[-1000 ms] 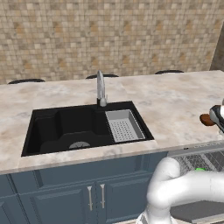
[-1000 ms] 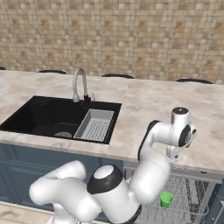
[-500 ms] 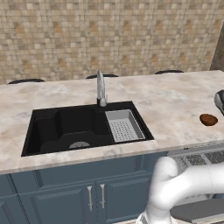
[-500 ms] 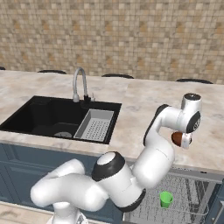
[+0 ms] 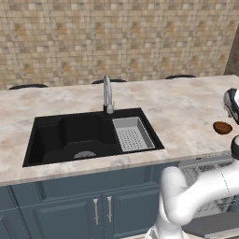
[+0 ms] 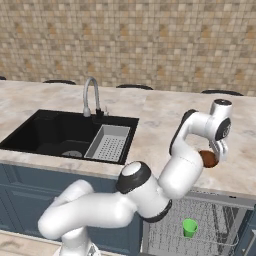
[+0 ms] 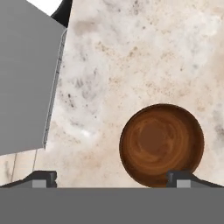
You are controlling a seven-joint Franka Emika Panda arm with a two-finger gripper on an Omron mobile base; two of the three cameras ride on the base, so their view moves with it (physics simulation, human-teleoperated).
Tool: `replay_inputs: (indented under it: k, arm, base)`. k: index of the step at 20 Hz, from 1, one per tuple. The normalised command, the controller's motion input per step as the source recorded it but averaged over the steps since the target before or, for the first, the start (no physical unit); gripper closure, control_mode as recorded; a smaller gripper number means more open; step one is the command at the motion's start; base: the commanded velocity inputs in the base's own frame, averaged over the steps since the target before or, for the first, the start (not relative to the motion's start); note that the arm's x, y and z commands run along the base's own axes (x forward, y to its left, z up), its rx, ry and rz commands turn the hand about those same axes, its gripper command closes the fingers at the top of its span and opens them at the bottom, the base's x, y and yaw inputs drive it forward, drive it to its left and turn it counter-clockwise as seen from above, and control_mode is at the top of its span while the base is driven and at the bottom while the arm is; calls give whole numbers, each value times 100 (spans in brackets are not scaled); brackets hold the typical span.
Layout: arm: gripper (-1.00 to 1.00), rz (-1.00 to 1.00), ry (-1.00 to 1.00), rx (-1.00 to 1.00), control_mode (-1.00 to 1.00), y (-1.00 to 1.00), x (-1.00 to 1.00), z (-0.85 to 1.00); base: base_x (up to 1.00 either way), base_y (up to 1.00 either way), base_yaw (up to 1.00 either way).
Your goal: Pick up the cup and bowl from the counter, place them in the dishwasher, and close the dishwasher door.
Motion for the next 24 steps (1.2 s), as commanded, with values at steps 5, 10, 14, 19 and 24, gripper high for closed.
replay_inputs:
  k: [5,10,14,19,24]
  arm:
    - [-100,37,8,-7,-100,-4,20,-19]
    - [-100,22,0,-7,-100,-10,0,-38]
    - [-100,16,0,-1,-100,4,-3,-14]
    - [-100,15,-5,-12,-100,75,-31,1]
    - [-100,15,-8,-18,-100,89,-52,0]
  base:
    - [0,0,0]
    - [0,0,0]
    - [0,0,0]
    - [0,0,0]
    - [0,0,0]
